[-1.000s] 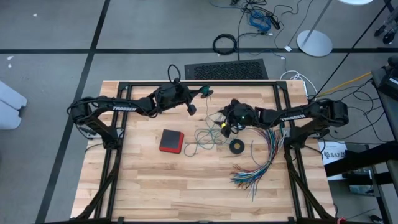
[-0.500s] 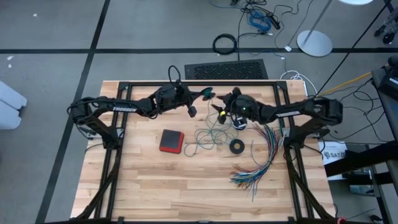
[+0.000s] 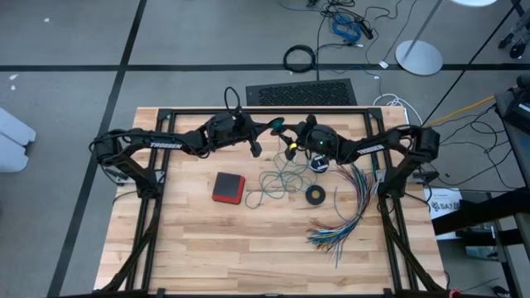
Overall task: Coiling cords
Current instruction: Uncoil the green wire cable from the spool
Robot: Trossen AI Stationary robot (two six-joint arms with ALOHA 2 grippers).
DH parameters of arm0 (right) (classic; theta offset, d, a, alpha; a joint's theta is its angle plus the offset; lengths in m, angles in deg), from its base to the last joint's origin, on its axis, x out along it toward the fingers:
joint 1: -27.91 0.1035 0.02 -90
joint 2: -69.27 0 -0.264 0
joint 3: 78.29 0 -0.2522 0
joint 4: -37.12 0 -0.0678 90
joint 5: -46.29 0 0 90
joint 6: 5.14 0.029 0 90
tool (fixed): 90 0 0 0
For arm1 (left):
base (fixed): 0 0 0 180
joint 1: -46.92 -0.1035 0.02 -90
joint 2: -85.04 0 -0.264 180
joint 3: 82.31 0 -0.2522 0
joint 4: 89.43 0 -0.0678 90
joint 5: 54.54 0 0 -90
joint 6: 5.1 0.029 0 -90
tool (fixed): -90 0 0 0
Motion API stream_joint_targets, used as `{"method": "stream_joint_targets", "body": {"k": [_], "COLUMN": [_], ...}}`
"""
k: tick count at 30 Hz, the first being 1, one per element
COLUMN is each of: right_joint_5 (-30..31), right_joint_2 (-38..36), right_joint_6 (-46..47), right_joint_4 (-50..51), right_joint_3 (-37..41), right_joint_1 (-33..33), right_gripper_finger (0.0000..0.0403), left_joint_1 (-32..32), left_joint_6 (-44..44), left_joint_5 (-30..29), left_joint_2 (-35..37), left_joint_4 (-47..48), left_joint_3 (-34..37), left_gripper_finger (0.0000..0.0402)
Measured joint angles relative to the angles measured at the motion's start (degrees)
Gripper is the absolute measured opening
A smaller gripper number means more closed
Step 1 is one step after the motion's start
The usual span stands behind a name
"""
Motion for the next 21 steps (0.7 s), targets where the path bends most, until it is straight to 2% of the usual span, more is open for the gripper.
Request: {"method": "stream_joint_targets", "body": {"k": [7,14,19,21], "right_joint_5": [1.5,7.54,7.02,4.71], "right_joint_2": [-0.21,-3.67,-7.33,-8.21], "right_joint_6": [-1.64,-1.34,-1.82,-2.61], "right_joint_4": [0.23,3.99,3.85,2.92], "right_joint_3": [0.0,0.01,0.02,0.02], "right_joint_1": [-0.16,-0.24,1.06,2.21], "right_gripper_finger": [0.0016,0.0002,0.0001,0.0001], "left_joint_1": [0.0,0.0,-0.05,-0.05], "left_joint_6": [0.04,0.32,2.44,3.46], "left_joint_5": [0.0,-0.37,-3.92,-5.88], "left_joint_2": [0.0,0.0,-0.02,0.0], "left_joint_4": [0.02,1.48,3.34,3.65], "left_joint_3": [0.0,0.0,0.0,0.0], "left_gripper_finger": [0.0,0.0,0.0,0.0]}}
